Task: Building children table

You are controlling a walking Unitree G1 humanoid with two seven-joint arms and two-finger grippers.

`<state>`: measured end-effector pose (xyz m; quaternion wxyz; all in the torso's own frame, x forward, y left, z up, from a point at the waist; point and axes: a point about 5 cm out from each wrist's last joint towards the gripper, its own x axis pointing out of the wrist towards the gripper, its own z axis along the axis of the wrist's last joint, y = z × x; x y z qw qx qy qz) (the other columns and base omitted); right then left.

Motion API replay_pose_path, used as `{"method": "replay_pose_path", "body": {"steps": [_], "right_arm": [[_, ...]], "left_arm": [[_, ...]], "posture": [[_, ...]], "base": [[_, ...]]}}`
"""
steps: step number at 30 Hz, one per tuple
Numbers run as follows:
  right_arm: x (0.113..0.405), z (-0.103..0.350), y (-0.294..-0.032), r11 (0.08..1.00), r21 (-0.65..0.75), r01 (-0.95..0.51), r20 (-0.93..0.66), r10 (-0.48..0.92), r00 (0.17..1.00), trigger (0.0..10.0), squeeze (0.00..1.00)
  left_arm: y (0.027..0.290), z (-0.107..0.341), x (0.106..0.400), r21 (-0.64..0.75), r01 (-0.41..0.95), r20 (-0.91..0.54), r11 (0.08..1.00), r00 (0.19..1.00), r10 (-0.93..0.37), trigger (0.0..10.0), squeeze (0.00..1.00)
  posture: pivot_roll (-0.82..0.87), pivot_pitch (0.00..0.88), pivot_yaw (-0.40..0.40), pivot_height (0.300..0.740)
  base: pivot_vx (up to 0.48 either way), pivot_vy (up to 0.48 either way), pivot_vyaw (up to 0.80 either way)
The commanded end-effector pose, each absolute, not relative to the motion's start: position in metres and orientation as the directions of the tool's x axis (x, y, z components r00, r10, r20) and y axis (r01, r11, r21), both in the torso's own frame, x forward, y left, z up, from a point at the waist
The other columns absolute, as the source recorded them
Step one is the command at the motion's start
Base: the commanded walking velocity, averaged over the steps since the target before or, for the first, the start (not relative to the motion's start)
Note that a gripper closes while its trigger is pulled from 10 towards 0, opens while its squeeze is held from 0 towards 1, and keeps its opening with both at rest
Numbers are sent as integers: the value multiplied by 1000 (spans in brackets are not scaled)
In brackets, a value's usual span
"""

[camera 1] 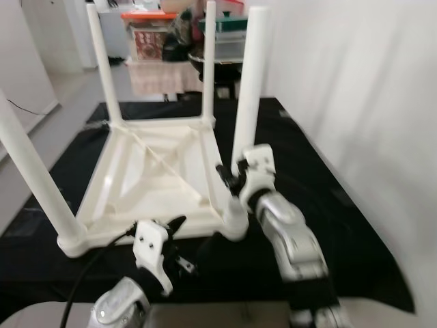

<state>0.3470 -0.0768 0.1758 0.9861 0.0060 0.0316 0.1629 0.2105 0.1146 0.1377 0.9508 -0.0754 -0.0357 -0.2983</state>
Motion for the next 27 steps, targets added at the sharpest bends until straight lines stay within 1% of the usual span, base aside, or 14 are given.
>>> {"method": "replay_pose_path", "body": {"steps": [1,2,3,4,10,11,12,15,18,19,21,25,26,27], "right_arm": [[352,156,-73,946,43,-320,-170,323,931,4941,0],[352,156,-73,946,43,-320,-170,323,931,4941,0],[354,156,-72,944,40,-329,-180,330,926,10000,404],[359,159,-72,918,38,-395,-161,395,904,10000,1000],[370,176,-77,820,93,-565,-76,571,817,10000,1000],[372,185,-79,768,92,-633,-40,638,769,10000,0],[372,185,-79,768,92,-633,-40,638,769,10000,0],[369,196,-81,563,46,-825,9,826,564,10000,0],[368,197,-81,533,37,-845,10,846,534,10000,0],[365,194,-81,455,27,-890,-13,891,455,10000,0],[365,194,-81,455,27,-890,-13,891,455,10000,0],[362,182,-84,327,28,-945,-102,941,322,10000,0],[361,175,-87,281,39,-959,-150,950,273,7333,0],[361,175,-87,281,39,-959,-150,950,273,7333,0]], "left_arm": [[116,135,212,-123,556,101,822,831,-547,10000,0],[116,135,212,-123,556,101,822,831,-547,10000,0],[116,135,212,-122,552,102,825,834,-542,10000,0],[116,134,212,-124,550,102,826,835,-541,10000,0],[114,134,213,-133,558,100,819,830,-549,10000,0],[114,134,213,-134,560,98,817,828,-552,10000,0],[114,134,213,-134,560,98,817,828,-552,10000,0],[113,133,213,-133,563,96,816,827,-554,10000,0],[113,133,213,-133,562,96,816,827,-554,10000,0],[113,133,213,-133,562,96,816,827,-554,10000,0],[113,133,213,-133,562,96,816,827,-554,10000,0],[113,133,212,-133,563,94,816,827,-555,10000,0],[112,133,212,-134,564,94,815,826,-556,10000,0],[112,133,212,-134,564,94,815,826,-556,10000,0]], "posture": [[5,8,-56,740],[5,8,-56,740],[5,8,-56,740],[9,5,-62,740],[15,0,-66,740],[22,0,-68,740],[22,0,-68,740],[26,0,-70,740],[26,0,-70,740],[36,0,-73,740],[36,0,-73,740],[43,0,-73,740],[46,0,-74,740],[46,0,-74,740]], "base": [[0,0,0],[0,0,0],[0,0,0],[0,0,0],[0,0,0],[0,0,0],[0,0,0],[0,0,0],[0,0,0],[0,0,0],[0,0,0],[0,0,0],[0,0,0],[0,0,0]]}}
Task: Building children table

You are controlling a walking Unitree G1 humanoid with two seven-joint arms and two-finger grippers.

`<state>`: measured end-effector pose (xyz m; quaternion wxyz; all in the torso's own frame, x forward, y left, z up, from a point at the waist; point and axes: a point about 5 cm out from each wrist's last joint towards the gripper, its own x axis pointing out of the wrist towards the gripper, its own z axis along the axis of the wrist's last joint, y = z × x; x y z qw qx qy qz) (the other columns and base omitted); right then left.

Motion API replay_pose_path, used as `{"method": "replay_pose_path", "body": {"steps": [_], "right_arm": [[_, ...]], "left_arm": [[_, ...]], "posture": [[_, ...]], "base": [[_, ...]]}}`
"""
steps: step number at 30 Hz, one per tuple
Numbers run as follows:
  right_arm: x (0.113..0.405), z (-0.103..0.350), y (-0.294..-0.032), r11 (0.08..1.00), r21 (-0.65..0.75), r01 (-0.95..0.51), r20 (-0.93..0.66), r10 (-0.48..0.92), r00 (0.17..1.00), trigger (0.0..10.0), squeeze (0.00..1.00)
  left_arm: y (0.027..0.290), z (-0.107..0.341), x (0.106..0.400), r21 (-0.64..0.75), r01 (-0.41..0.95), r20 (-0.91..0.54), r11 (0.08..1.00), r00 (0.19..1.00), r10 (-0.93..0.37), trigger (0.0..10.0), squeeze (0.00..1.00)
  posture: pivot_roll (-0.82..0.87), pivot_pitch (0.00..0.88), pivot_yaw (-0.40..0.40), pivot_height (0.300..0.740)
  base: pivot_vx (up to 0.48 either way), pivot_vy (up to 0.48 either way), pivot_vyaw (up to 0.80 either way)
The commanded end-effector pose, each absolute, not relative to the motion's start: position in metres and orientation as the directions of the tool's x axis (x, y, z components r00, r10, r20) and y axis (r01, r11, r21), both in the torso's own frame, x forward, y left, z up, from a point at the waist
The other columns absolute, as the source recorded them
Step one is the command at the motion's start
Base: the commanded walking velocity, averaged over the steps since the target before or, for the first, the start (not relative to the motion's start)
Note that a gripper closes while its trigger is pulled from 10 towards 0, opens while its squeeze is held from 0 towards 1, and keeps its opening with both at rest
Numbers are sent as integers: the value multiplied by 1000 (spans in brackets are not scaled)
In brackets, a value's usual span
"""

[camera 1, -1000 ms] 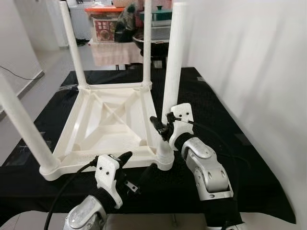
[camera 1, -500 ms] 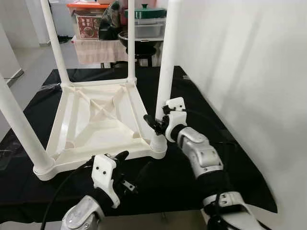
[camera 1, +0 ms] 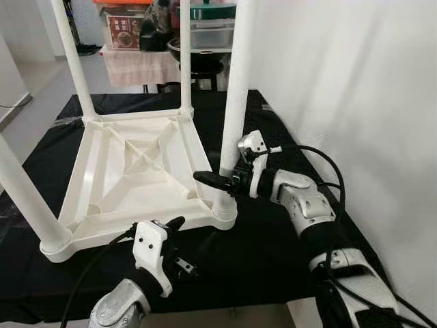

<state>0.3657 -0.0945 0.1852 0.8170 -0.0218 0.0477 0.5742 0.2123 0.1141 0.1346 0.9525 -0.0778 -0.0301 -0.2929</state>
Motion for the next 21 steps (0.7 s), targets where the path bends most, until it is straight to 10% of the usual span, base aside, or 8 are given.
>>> {"method": "replay_pose_path", "body": {"steps": [1,2,17,18,21], "right_arm": [[360,171,-89,262,47,-964,-176,952,251,7333,0],[361,168,-92,259,57,-964,-192,951,244,0,0],[364,152,-151,541,-3,-841,-288,805,519,0,0],[360,138,-156,739,-19,-673,-332,630,702,0,0],[350,127,-163,877,-38,-479,-358,435,826,0,0]], "left_arm": [[112,133,211,-134,565,94,814,825,-557,10000,0],[112,133,210,-134,565,95,814,825,-557,10000,0],[114,133,193,-33,543,36,839,840,-542,10000,0],[115,133,188,-38,539,17,842,843,-538,0,0],[117,132,184,-41,534,8,844,845,-534,0,0]], "posture": [[46,0,-74,740],[45,0,-74,740],[15,16,-65,740],[2,32,-65,740],[1,37,-61,740]], "base": [[0,0,0],[0,0,0],[0,0,0],[0,0,0],[0,0,0]]}}
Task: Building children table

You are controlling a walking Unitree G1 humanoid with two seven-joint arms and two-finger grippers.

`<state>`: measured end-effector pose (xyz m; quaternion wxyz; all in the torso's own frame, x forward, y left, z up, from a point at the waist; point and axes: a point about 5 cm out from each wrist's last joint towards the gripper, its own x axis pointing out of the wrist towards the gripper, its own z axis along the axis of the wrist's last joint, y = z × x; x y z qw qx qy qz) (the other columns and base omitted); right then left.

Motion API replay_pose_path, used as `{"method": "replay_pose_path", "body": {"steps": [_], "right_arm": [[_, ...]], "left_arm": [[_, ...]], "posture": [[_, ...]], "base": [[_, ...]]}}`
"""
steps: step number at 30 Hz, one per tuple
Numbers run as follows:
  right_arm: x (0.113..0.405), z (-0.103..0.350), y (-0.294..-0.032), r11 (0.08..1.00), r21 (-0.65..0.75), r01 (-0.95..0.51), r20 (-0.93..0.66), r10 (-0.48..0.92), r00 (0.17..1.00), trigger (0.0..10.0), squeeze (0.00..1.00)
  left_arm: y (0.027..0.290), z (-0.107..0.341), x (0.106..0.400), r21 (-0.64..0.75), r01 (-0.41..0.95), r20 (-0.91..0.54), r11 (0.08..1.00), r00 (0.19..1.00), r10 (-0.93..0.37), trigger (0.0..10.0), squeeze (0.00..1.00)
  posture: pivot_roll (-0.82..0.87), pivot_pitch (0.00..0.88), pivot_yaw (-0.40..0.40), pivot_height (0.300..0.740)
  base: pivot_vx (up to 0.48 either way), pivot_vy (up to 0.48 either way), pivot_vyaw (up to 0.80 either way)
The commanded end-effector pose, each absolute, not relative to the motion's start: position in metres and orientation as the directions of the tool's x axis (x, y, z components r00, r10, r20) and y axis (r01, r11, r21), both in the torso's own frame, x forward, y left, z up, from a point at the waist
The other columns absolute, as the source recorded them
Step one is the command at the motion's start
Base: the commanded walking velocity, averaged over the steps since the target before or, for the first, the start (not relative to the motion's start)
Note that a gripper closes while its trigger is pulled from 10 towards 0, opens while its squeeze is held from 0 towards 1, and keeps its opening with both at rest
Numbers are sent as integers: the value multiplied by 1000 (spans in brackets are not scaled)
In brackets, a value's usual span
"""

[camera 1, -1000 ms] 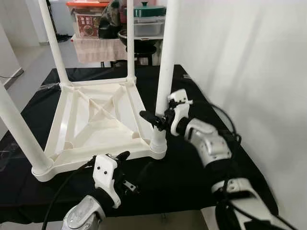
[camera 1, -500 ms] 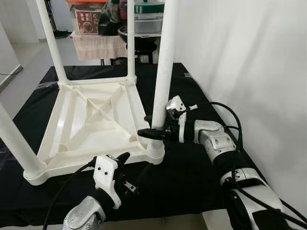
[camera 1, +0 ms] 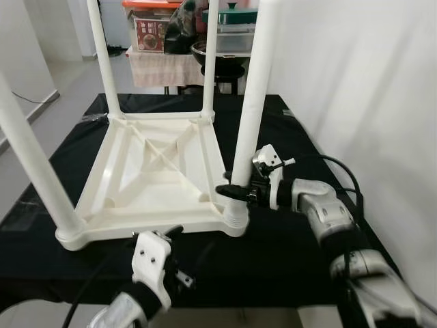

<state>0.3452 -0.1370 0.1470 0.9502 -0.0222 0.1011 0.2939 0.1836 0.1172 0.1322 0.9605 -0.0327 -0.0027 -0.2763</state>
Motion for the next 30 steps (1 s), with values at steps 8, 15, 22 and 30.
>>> {"method": "replay_pose_path", "body": {"steps": [8,15,22,30], "right_arm": [[306,122,-123,962,26,-271,-320,265,910,0,0],[324,138,-98,892,51,-450,-287,444,849,10000,0],[330,176,-91,762,62,-645,-125,647,752,10000,1000],[331,217,-88,239,-103,-966,-65,967,246,10000,0]], "left_arm": [[123,127,189,-36,516,1,856,857,-516,0,0],[123,127,194,-46,508,18,860,861,-508,0,0],[120,128,195,-50,507,25,861,862,-506,10000,0],[118,127,200,-43,491,32,870,871,-490,4314,0]], "posture": [[-1,12,-39,740],[7,0,-43,740],[6,0,-56,740],[-2,0,-55,740]], "base": [[0,0,0],[0,0,0],[0,0,0],[0,0,0]]}}
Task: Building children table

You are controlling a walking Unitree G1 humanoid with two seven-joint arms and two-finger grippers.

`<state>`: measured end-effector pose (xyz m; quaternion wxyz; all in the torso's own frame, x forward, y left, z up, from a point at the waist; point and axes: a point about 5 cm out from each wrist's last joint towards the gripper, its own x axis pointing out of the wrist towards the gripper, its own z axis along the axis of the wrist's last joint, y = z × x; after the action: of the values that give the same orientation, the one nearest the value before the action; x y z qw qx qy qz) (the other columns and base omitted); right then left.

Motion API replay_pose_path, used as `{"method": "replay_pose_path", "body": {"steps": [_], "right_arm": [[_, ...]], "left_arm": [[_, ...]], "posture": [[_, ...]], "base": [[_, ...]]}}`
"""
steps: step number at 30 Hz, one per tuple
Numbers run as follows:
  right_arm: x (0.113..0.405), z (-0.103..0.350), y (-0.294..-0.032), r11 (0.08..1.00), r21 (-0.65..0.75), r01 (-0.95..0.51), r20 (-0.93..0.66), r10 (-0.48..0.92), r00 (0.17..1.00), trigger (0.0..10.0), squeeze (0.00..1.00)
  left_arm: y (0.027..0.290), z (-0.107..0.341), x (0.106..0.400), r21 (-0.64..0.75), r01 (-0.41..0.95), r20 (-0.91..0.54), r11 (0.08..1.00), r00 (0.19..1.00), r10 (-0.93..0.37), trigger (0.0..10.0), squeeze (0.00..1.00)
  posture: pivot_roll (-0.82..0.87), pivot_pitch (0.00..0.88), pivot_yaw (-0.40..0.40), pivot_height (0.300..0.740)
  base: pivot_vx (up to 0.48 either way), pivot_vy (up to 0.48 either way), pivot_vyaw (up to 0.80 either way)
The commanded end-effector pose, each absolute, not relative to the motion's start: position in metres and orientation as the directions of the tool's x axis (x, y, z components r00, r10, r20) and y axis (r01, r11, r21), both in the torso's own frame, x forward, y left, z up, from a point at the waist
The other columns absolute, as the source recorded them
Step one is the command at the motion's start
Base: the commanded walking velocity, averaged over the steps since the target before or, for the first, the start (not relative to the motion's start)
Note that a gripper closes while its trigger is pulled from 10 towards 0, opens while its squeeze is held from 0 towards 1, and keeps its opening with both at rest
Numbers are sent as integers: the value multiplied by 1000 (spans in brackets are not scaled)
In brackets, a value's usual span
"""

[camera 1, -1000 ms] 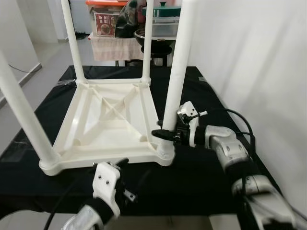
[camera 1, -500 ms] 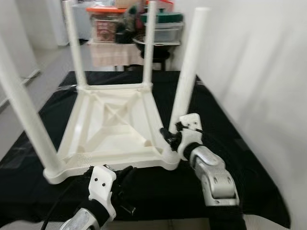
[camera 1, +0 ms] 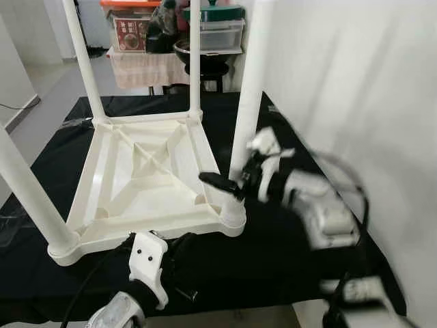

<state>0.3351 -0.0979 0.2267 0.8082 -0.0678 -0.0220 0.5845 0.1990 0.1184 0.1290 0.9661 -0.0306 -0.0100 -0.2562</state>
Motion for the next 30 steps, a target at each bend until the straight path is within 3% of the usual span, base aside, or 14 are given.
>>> {"method": "replay_pose_path", "body": {"steps": [1,2,6,11,12,13,16,21,22,23,25,26,30], "right_arm": [[332,215,-88,202,-99,-974,-86,974,210,10000,0],[336,210,-88,153,-83,-985,-122,979,162,10000,0],[341,204,-89,104,-52,-993,-158,981,111,10000,0],[349,199,-93,115,6,-993,-151,982,113,10000,0],[351,198,-95,123,11,-992,-143,982,121,2510,0],[350,194,-98,118,21,-993,-139,984,114,0,0],[348,189,-103,126,28,-992,-137,983,121,0,0],[344,175,-110,250,16,-968,-166,956,244,0,0],[339,165,-108,319,16,-948,-199,930,309,0,0],[329,144,-102,512,29,-859,-274,830,486,0,0],[329,144,-102,512,29,-859,-274,830,486,0,0],[315,123,-96,800,54,-598,-345,577,740,0,0],[306,118,-96,852,72,-518,-372,505,779,0,0]], "left_arm": [[119,127,200,-40,486,32,873,874,-485,4314,0],[119,127,200,-40,478,31,878,878,-477,0,0],[121,127,200,-45,456,32,889,890,-455,0,0],[122,127,200,-55,439,35,897,898,-438,0,0],[122,128,200,-57,437,36,898,900,-435,0,0],[122,128,200,-62,434,38,899,901,-432,0,0],[123,128,200,-68,431,39,900,902,-430,0,0],[123,129,201,-72,432,42,899,902,-430,0,0],[123,130,201,-72,431,43,899,902,-429,0,0],[124,130,201,-75,428,43,901,904,-426,0,0],[124,130,201,-75,428,43,901,904,-426,0,0],[126,131,201,-80,428,41,900,904,-426,10000,0],[127,131,201,-83,429,39,900,903,-427,10000,0]], "posture": [[-2,0,-55,740],[8,0,-53,740],[12,0,-54,740],[12,0,-55,740],[11,0,-54,740],[8,0,-51,740],[3,0,-49,740],[-1,0,-50,740],[-8,0,-52,740],[-13,8,-54,740],[-13,8,-54,740],[-16,20,-48,740],[-19,20,-44,740]], "base": [[0,0,0],[0,0,0],[0,0,0],[0,0,0],[0,0,0],[0,0,0],[0,0,0],[0,0,0],[0,0,0],[0,0,0],[0,0,0],[0,0,0],[0,0,0]]}}
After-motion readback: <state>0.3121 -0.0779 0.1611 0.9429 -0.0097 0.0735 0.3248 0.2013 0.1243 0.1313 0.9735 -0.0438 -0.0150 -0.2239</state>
